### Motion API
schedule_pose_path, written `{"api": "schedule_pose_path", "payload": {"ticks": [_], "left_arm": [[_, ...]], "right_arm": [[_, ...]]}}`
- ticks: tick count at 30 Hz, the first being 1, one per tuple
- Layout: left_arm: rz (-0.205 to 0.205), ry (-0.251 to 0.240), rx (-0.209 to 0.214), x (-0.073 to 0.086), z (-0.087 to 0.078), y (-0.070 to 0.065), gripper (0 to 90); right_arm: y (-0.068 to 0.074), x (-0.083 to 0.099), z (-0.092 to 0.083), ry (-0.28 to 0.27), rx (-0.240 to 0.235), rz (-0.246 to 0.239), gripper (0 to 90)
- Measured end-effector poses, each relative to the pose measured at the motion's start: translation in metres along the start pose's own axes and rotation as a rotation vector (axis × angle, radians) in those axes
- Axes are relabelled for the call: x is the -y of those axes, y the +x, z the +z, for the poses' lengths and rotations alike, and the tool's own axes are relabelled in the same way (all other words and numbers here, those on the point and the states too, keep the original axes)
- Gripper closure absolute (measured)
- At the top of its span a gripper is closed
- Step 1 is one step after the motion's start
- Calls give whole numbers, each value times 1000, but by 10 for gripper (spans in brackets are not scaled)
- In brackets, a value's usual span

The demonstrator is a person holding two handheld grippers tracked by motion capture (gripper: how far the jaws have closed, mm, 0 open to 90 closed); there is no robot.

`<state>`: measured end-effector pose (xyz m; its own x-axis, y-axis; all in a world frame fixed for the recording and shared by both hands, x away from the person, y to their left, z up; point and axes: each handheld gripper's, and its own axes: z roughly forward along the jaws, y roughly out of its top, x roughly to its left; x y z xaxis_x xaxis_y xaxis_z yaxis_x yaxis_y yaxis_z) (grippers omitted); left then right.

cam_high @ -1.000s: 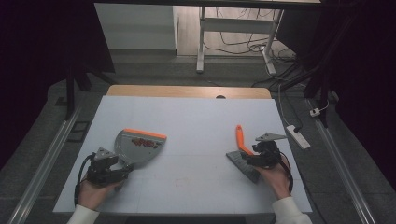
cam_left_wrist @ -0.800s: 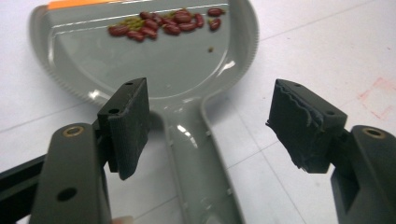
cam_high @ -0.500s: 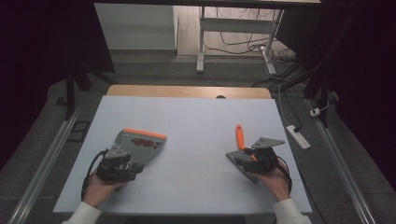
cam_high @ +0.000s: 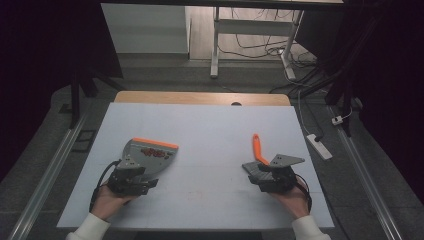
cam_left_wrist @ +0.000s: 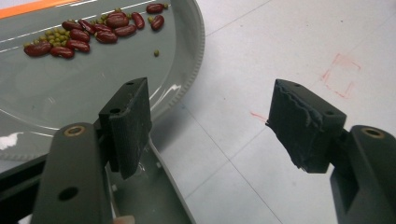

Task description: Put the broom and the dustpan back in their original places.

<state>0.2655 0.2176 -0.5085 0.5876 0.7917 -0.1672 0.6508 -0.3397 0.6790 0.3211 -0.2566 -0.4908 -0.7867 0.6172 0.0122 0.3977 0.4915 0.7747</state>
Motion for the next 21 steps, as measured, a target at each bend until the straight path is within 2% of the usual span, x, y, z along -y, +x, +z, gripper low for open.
{"api": "schedule_pose_path", "payload": {"ticks": [6, 21], "left_arm": [[-10, 1, 7, 2, 0, 0, 314], [-4, -21, 3, 2, -4, -3, 312]], "right_arm": [[2, 1, -3, -19, 1, -16, 396], [2, 0, -6, -48, 1, -33, 401]]}}
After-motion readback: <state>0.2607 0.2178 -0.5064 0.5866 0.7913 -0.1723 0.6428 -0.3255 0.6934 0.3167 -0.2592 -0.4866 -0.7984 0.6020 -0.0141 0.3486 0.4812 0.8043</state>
